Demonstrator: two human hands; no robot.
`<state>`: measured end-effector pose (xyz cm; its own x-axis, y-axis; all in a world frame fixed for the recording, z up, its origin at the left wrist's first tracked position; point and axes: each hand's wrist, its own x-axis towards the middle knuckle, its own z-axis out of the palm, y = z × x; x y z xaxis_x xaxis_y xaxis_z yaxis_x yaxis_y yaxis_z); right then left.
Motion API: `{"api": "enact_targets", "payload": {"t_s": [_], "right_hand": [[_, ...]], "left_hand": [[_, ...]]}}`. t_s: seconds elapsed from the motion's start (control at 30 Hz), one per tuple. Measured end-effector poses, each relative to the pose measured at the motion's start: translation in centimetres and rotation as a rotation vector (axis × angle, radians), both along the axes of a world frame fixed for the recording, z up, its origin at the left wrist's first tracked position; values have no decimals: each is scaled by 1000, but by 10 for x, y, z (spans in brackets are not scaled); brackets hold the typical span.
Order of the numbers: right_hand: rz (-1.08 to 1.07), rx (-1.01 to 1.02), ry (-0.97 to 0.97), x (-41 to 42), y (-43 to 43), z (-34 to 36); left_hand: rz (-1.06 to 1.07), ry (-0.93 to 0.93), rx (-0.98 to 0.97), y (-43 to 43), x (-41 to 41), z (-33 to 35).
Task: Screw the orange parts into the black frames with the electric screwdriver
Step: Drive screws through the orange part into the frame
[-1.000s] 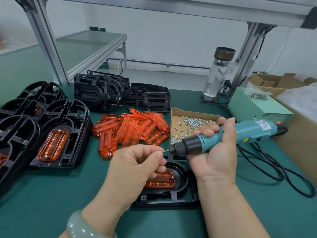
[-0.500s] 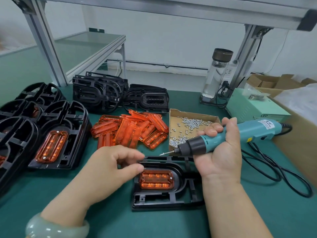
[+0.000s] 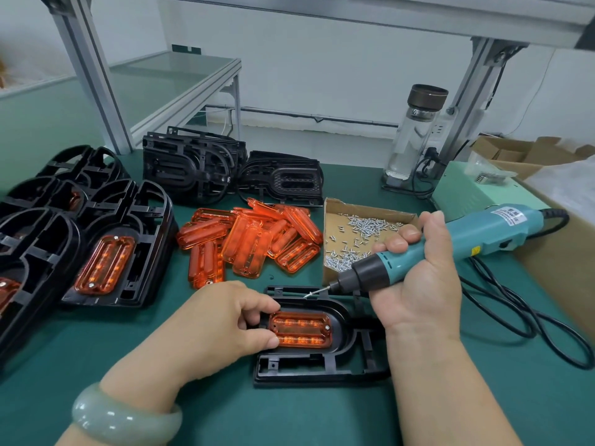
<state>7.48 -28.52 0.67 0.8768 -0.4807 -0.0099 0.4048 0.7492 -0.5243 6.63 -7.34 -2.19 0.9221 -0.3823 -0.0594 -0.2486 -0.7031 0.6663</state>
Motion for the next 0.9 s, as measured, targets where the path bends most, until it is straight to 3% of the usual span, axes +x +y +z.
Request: {"api": "enact_targets", "payload": {"t_s": [0.9], "right_hand": [[60,-429,-74,-6,19,-3]], "left_hand": [[-29,-63,43,-25,-8,-9]]}}
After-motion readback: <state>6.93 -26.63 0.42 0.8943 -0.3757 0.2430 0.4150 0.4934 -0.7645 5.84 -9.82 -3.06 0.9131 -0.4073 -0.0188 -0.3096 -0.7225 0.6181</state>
